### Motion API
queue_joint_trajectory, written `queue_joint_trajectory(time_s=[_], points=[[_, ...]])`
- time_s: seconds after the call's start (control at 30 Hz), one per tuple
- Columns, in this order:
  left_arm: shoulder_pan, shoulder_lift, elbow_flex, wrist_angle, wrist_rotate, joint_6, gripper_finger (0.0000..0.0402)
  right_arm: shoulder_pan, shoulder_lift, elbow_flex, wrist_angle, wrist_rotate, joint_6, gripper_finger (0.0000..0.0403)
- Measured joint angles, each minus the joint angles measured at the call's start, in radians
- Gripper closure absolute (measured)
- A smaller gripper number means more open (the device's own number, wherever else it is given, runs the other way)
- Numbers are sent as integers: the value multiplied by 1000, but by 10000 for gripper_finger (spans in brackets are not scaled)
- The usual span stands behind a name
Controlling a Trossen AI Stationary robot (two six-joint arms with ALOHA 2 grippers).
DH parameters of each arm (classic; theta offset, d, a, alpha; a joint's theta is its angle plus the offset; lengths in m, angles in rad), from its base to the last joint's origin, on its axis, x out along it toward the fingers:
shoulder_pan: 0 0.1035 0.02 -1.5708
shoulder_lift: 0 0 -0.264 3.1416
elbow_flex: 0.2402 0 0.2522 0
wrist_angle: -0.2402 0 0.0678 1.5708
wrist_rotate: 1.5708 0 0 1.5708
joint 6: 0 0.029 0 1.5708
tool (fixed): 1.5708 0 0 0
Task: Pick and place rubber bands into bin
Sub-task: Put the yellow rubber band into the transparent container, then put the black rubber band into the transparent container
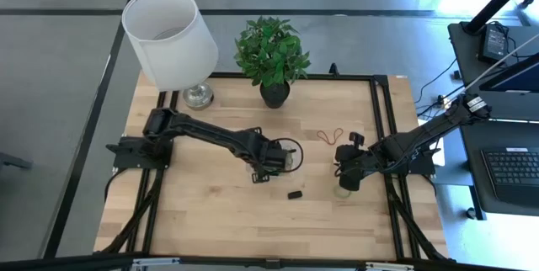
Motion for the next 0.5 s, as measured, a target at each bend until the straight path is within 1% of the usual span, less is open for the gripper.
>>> queue_joint_trajectory(time_s=[0.07,0.17,0.27,0.37,0.5], points=[[6,19,0,1,37,0,370,0,0,0,0,0,13,273],[8,26,0,0,36,0,341,0,0,0,-1,0,13,273],[8,20,0,0,20,0,312,0,0,0,-1,0,13,273],[7,-8,0,3,-17,8,289,0,0,0,0,0,13,273],[7,-54,0,3,-51,8,268,0,0,0,30,2,21,273]])
